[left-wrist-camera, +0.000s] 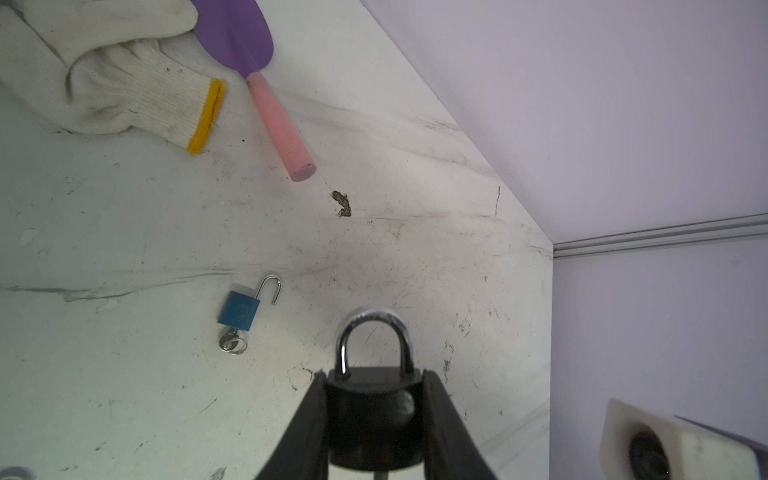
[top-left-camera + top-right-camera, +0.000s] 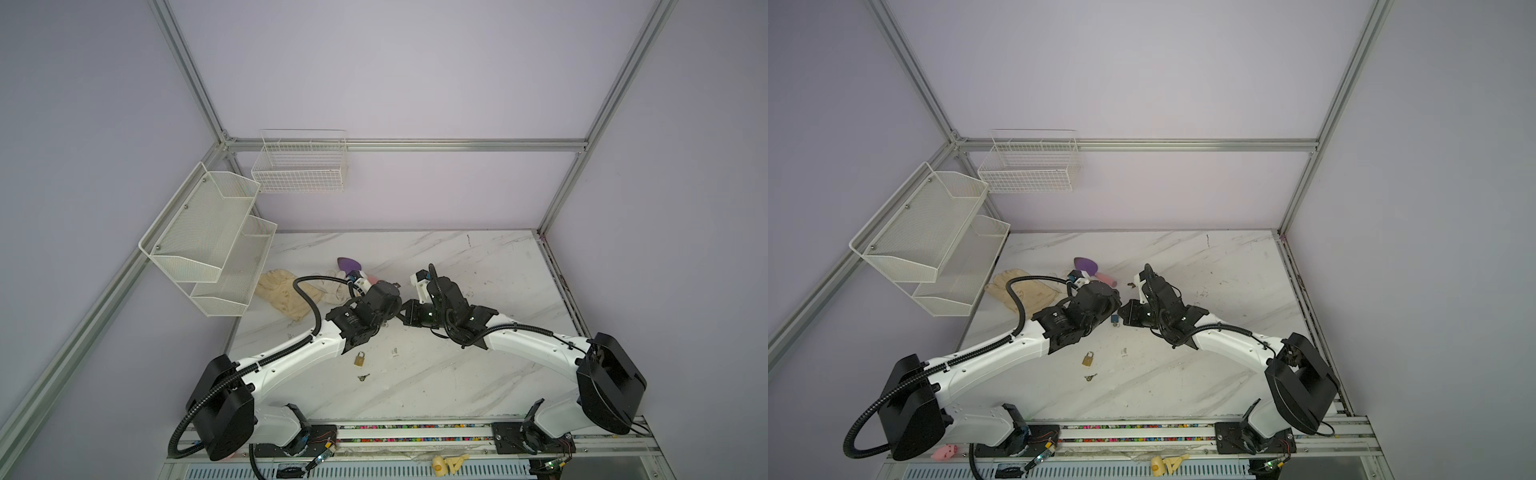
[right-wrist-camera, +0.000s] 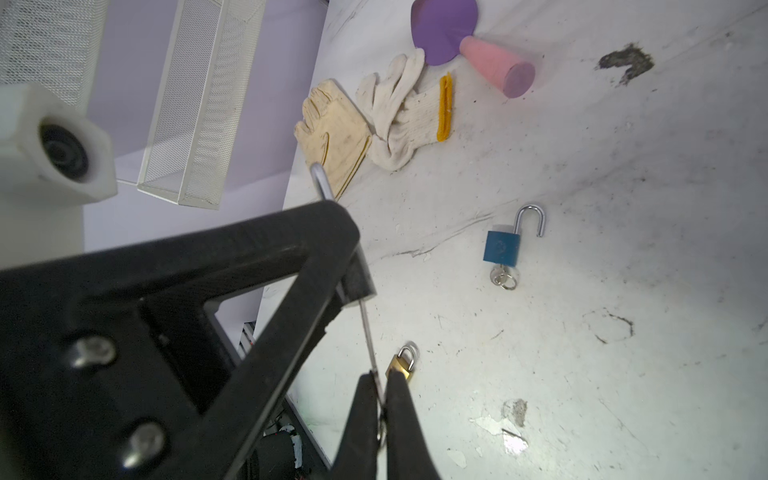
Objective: Unlock with the key
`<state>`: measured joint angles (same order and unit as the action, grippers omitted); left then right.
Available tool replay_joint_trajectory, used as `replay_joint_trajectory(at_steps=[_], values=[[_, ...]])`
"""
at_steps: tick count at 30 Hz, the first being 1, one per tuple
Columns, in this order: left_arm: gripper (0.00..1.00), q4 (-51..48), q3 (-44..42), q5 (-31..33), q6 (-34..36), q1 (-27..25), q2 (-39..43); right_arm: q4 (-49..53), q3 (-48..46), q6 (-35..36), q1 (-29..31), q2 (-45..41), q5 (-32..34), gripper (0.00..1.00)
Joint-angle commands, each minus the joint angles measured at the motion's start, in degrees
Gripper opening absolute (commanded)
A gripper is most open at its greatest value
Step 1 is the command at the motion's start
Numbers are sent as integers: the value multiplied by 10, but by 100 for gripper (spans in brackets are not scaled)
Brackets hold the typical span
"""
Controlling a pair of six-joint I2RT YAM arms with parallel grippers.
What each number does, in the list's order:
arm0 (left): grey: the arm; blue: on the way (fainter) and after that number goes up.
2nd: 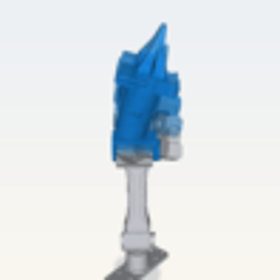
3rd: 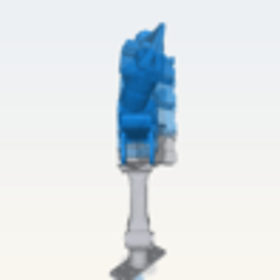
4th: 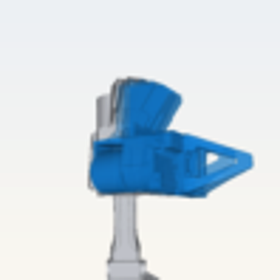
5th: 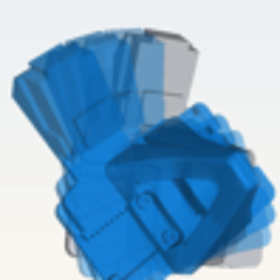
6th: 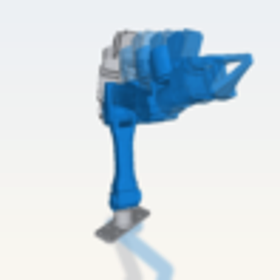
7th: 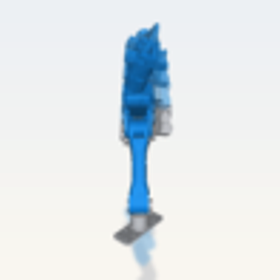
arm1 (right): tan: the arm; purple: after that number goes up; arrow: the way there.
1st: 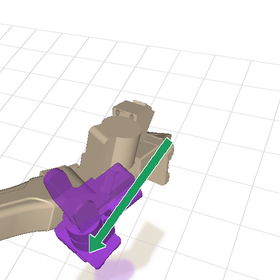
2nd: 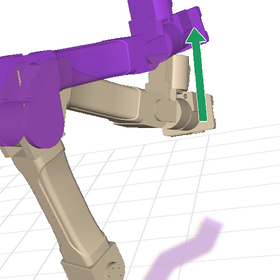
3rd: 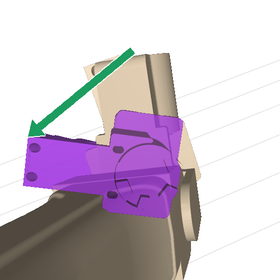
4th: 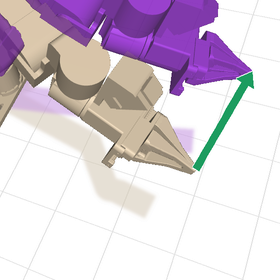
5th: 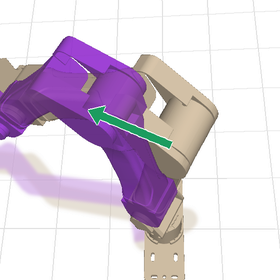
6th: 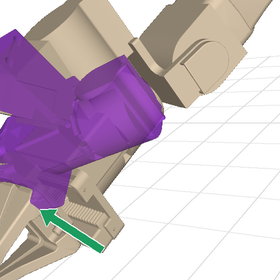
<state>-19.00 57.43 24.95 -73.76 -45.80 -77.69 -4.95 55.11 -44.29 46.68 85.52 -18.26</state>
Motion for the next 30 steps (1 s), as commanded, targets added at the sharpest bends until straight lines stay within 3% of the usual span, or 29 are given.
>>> replay_joint_trajectory(at_steps=[1, 4, 10, 16, 30], values=[[0, 0, 22, -62, 33, -27, 16, -100, 9, -31, -11, -5, -38, 0], [0, -46, 32, -56, 54, -33, 4, -114, 13, -42, -15, -12, -47, 0], [0, -70, 15, -60, 74, -40, 7, -30, 51, 21, -14, -21, 42, 0], [0, -82, 2, -51, 63, -40, 20, -14, 58, 44, -13, -36, 88, 0], [0, -90, 3, -40, 51, -38, 19, -34, 49, 35, -11, -38, 39, 0]])
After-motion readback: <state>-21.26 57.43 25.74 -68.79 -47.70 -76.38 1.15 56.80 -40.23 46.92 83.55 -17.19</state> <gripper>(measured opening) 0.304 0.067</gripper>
